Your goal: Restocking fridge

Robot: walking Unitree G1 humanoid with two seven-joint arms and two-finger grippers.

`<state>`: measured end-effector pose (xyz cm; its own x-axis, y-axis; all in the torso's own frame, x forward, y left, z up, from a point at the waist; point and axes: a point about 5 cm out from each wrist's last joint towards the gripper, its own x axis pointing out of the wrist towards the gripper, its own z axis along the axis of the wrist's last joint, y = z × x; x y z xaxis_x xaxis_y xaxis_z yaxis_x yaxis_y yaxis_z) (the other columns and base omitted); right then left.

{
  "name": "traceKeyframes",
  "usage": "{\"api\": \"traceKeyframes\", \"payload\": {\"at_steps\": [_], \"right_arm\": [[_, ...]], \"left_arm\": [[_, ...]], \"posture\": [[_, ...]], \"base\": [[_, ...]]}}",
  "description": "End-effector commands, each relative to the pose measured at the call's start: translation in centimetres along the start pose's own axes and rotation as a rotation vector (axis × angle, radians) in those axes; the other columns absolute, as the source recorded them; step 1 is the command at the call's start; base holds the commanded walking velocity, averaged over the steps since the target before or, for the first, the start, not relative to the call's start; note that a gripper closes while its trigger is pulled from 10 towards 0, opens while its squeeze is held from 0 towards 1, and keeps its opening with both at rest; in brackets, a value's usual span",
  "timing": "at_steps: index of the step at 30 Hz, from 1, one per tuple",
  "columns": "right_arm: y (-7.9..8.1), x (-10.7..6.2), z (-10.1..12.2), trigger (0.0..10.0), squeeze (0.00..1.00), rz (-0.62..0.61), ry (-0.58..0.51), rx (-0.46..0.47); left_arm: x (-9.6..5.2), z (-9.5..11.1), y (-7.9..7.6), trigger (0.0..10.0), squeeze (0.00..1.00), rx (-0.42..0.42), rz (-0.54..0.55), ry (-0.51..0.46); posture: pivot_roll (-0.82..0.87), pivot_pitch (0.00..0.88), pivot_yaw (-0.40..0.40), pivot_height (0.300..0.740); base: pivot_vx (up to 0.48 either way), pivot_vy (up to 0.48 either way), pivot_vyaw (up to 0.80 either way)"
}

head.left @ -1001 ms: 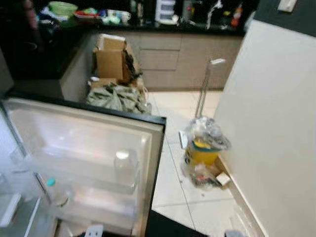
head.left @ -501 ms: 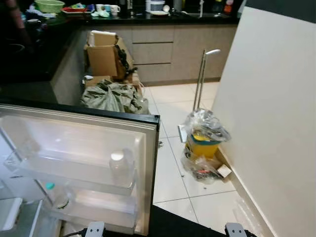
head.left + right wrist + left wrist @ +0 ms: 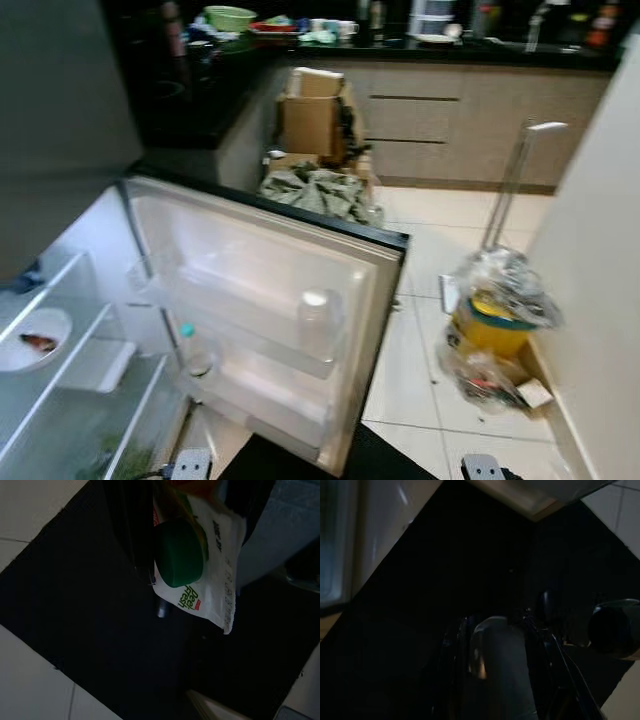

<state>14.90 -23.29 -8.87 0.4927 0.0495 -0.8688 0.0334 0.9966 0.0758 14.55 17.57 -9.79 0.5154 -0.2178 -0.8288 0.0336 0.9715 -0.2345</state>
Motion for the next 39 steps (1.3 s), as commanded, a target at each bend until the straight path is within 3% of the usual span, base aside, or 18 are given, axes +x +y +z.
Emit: {"api": "traceKeyframes", "payload": {"at_steps": [1, 20, 39], "right_arm": [[0.18, -0.01, -0.57, 10.0, 0.0, 0.002, 0.019, 0.013], [0.23, -0.03, -0.85, 10.0, 0.0, -0.003, 0.025, 0.024], [0.21, -0.03, -0.81, 10.0, 0.0, -0.005, 0.023, 0.03]], "left_arm": [[-0.01, -0.15, 0.06, 10.0, 0.0, 0.006, 0.007, 0.015], [-0.03, -0.49, -0.01, 10.0, 0.0, 0.009, 0.008, 0.031], [0.01, -0.39, -0.08, 10.0, 0.0, 0.019, 0.013, 0.027]], "posture": [[-0.05, 0.0, -0.01, 0.74], [-0.05, 0.0, -0.011, 0.74], [-0.05, 0.0, -0.012, 0.74]], "base": [[0.0, 0.0, 0.0], [0.0, 0.0, 0.0], [0.0, 0.293, 0.0]]}}
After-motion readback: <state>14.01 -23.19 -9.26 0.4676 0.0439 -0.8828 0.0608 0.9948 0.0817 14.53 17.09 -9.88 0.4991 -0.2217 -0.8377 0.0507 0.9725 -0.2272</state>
